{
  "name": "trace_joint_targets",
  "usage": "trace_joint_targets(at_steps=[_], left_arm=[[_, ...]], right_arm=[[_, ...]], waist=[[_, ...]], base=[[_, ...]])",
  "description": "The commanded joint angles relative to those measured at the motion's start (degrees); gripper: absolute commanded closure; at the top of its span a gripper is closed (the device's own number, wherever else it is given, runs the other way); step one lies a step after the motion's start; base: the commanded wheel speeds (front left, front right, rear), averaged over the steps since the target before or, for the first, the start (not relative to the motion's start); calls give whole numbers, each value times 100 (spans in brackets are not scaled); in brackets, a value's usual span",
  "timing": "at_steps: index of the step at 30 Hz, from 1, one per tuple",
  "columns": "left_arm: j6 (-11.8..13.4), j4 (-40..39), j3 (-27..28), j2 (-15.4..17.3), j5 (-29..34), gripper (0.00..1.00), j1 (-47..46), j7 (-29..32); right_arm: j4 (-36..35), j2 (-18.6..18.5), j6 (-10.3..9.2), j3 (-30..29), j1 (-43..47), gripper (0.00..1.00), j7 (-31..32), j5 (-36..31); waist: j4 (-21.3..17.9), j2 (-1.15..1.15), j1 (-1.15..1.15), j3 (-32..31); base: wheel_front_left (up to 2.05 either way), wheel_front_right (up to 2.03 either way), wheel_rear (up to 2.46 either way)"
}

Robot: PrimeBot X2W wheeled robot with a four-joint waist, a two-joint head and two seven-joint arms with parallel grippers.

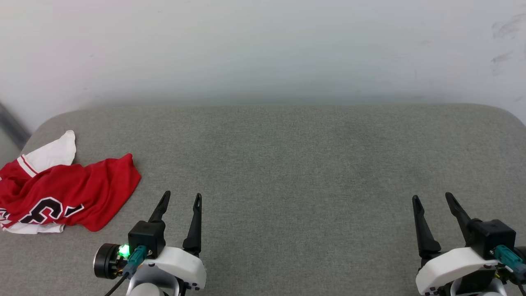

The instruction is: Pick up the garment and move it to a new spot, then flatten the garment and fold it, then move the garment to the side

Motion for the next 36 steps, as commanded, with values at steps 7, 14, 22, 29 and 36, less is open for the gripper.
trace_joint_targets(at_steps=[7, 14, 22, 29, 36], left_arm=[[9, 86, -2, -15, -22, 0, -54, -46], [66, 120, 2, -43, -133, 0, -50, -41], [171, 109, 111, -57, -220, 0, 3, -41], [227, 56, 278, 27, -257, 0, -74, -41], [275, 6, 391, 65, -266, 0, -76, -41]], right_arm=[[15, 20, -2, -54, 48, 0, -54, -44], [11, 20, -2, -56, 49, 0, -63, 15], [-27, 18, -2, 9, 21, 0, -62, 58], [-41, 16, -2, 113, -126, 0, -38, 73], [-49, 15, -2, 186, -214, 0, -54, 81]], waist=[[48, 0, 0, -20], [233, 0, 0, -34], [764, 0, 0, -27], [1387, 0, 0, 47], [1956, 0, 0, 83]], base=[[0, 0, 0], [0, 0, 0], [0, 0, 0], [0, 0, 0], [0, 0, 0]])
